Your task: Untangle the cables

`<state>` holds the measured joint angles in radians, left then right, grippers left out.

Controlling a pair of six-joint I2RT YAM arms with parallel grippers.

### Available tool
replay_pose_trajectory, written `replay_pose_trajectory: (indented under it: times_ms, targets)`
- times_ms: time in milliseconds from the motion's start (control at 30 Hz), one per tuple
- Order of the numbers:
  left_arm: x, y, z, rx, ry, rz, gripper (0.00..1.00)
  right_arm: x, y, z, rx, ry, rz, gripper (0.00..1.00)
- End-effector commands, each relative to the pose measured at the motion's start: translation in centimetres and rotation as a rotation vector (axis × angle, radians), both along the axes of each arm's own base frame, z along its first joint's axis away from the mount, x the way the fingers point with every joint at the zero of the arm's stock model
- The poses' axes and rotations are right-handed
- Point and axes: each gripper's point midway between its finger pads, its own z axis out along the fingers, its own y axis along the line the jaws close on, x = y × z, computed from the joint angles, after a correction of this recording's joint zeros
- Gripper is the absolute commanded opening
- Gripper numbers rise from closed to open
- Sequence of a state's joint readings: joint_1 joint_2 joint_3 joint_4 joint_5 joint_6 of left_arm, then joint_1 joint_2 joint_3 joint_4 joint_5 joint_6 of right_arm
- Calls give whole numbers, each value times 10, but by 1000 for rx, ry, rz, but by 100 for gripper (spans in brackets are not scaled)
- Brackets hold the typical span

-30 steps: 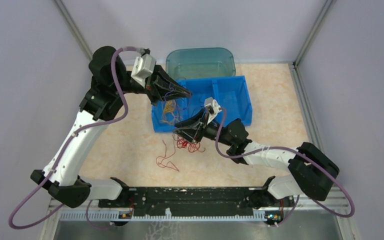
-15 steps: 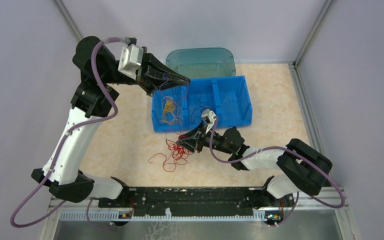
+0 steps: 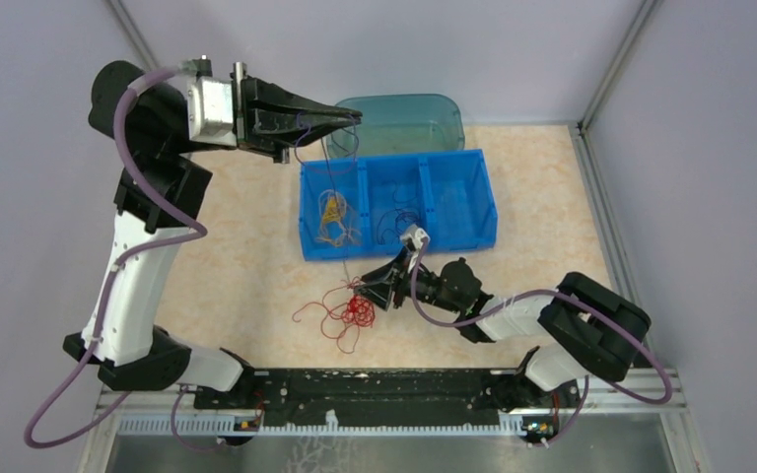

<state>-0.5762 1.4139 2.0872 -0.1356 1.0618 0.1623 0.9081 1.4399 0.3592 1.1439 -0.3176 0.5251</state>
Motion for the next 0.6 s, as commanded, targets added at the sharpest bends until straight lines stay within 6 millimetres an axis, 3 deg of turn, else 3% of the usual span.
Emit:
replay_pose_trajectory:
  times_ms: [0,367,567]
  targets:
    - [-10,12,32,-97,-129,52,0,1,-7,11,5,-47,-41,47]
    - [-17,52,111,-394,-503,295,0,1,-20,-3,-71,-36,-81,51]
    - [-13,49,112,-384,-551,310,0,4,-23,6,-69,-60,-101,52]
